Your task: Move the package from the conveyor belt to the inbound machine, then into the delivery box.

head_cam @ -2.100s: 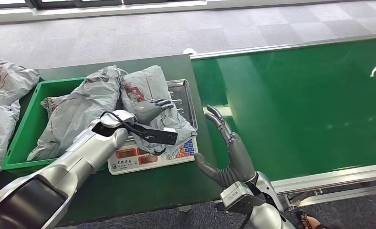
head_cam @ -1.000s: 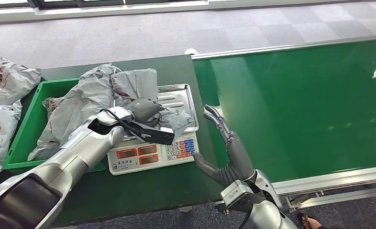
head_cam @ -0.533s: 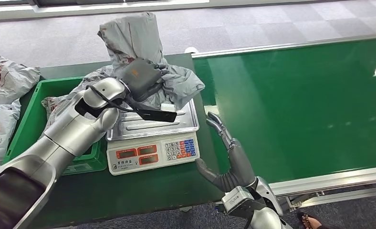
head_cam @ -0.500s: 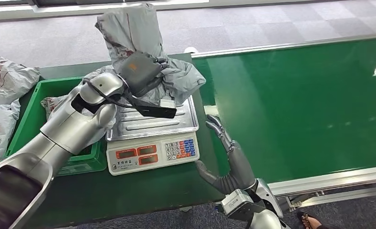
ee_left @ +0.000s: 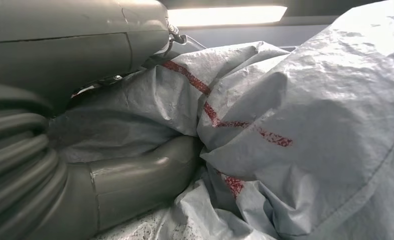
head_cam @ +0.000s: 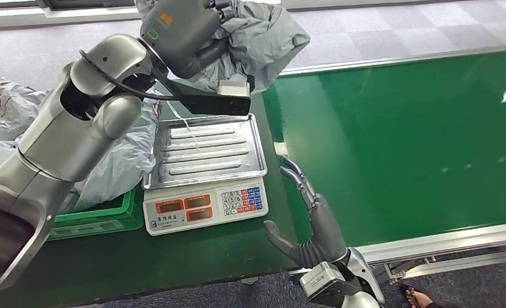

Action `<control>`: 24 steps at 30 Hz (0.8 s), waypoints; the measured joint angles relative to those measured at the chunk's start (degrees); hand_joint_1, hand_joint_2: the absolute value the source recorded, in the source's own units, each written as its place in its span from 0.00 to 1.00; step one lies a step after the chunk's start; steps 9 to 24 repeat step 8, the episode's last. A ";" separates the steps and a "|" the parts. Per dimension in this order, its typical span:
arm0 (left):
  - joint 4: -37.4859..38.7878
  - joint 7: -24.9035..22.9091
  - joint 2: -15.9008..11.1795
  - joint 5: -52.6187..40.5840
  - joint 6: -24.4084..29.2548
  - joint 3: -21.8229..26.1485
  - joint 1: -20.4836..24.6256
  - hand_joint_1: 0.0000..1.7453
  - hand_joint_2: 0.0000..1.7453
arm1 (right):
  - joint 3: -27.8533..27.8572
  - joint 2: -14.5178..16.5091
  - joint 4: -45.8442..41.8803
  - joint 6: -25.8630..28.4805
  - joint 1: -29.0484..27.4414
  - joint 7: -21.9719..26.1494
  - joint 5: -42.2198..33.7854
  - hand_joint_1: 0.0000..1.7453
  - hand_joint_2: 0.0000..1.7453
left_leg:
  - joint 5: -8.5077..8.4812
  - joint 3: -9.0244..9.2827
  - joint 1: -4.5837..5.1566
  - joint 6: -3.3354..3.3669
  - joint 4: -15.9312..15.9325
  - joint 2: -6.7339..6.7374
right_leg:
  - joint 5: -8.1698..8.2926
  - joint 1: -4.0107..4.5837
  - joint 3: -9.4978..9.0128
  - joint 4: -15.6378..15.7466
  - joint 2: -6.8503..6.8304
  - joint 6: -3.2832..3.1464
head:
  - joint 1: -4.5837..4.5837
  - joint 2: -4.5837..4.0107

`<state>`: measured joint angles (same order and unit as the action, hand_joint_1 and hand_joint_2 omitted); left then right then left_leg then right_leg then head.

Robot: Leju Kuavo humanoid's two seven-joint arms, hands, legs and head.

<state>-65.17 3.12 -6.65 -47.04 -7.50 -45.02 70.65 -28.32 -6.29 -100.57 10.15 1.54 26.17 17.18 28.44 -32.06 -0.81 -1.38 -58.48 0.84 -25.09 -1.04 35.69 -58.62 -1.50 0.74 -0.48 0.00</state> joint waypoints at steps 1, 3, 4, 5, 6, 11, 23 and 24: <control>1.44 0.10 -0.04 -0.45 0.12 0.41 0.93 1.00 1.00 | 0.04 0.01 -0.22 -0.04 -0.11 -0.29 0.20 0.00 1.00 | 0.00 0.02 0.00 0.00 0.00 0.03 | 0.00 0.00 0.00 0.00 0.02 0.00 | 0.00 0.00; 4.44 1.10 -0.13 -1.25 0.47 1.11 2.27 1.00 1.00 | 0.18 0.02 -0.65 -0.12 -0.35 -0.61 0.56 0.00 1.00 | -0.01 0.06 0.00 -0.02 0.01 0.08 | 0.01 0.00 0.00 -0.02 0.08 -0.01 | -0.01 0.00; 5.65 1.43 -0.19 -1.53 0.56 1.37 2.60 1.00 1.00 | 0.25 0.02 -0.78 -0.14 -0.45 -0.65 0.67 0.00 1.00 | -0.02 0.06 -0.01 -0.03 0.01 0.09 | 0.01 0.01 0.00 -0.02 0.08 -0.02 | -0.01 0.00; 6.69 1.32 -0.25 -1.84 0.41 1.55 2.81 1.00 1.00 | 0.30 0.02 -0.87 -0.15 -0.51 -0.66 0.74 0.00 1.00 | -0.03 0.05 -0.01 -0.03 0.01 0.08 | 0.01 0.01 0.00 -0.03 0.07 -0.02 | -0.01 0.00; 7.69 0.94 -0.30 -2.13 0.14 1.69 2.98 1.00 1.00 | 0.33 0.02 -0.97 -0.16 -0.55 -0.68 0.78 0.00 1.00 | -0.03 0.04 -0.02 -0.04 0.01 0.07 | 0.01 0.01 0.00 -0.03 0.06 -0.02 | -0.01 0.00; 9.34 0.10 -0.48 -2.64 -0.72 1.84 3.23 1.00 1.00 | 0.37 0.02 -1.14 -0.16 -0.61 -0.75 0.85 0.00 1.00 | -0.04 0.02 -0.02 -0.05 0.02 0.05 | 0.01 0.01 -0.01 -0.04 0.04 -0.02 | 0.00 0.00; 9.34 0.10 -0.48 -2.64 -0.72 1.84 3.23 1.00 1.00 | 0.37 0.02 -1.14 -0.16 -0.61 -0.75 0.85 0.00 1.00 | -0.04 0.02 -0.02 -0.05 0.02 0.05 | 0.01 0.01 -0.01 -0.04 0.04 -0.02 | 0.00 0.00; 9.34 0.10 -0.48 -2.64 -0.72 1.84 3.23 1.00 1.00 | 0.37 0.02 -1.14 -0.16 -0.61 -0.75 0.85 0.00 1.00 | -0.04 0.02 -0.02 -0.05 0.02 0.05 | 0.01 0.01 -0.01 -0.04 0.04 -0.02 | 0.00 0.00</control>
